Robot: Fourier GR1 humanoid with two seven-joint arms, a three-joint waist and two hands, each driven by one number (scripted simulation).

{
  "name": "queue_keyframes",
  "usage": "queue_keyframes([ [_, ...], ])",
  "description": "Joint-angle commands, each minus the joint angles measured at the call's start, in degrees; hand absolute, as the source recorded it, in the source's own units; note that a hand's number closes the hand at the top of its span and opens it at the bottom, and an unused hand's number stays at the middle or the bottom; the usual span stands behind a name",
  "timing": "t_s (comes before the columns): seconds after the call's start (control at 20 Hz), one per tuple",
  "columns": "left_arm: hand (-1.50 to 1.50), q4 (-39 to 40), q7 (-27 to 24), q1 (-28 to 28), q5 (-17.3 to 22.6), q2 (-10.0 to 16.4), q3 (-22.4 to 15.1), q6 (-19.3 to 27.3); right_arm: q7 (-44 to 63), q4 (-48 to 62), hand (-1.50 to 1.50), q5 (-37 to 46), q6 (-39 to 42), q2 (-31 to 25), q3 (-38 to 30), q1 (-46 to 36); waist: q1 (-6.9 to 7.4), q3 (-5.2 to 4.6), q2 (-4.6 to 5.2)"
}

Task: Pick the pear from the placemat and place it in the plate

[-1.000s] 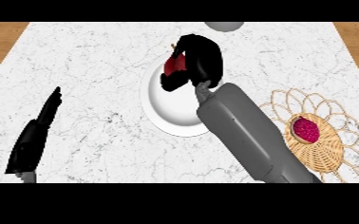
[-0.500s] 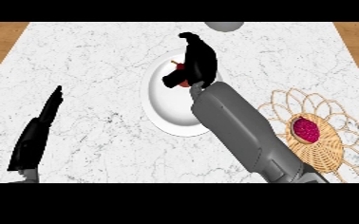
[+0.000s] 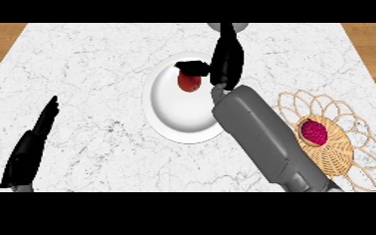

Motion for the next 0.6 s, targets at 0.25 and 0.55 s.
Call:
queue_keyframes([
  [0.25, 0.00, -3.9, 1.0, 3.3, -1.3, -1.9, -1.4, 1.0, -13.5, -24.0, -1.50, -10.9, -3.4, -7.6, -7.2, 19.4, -0.97, 0.08, -0.12],
  [0.55, 0.00, -0.1, -2.5, 2.0, -1.5, -1.2, -0.1, 1.1, -27.0, -38.1, -1.50, -21.6, 6.4, -16.0, -10.9, 35.6, -1.09, 0.03, -0.03],
])
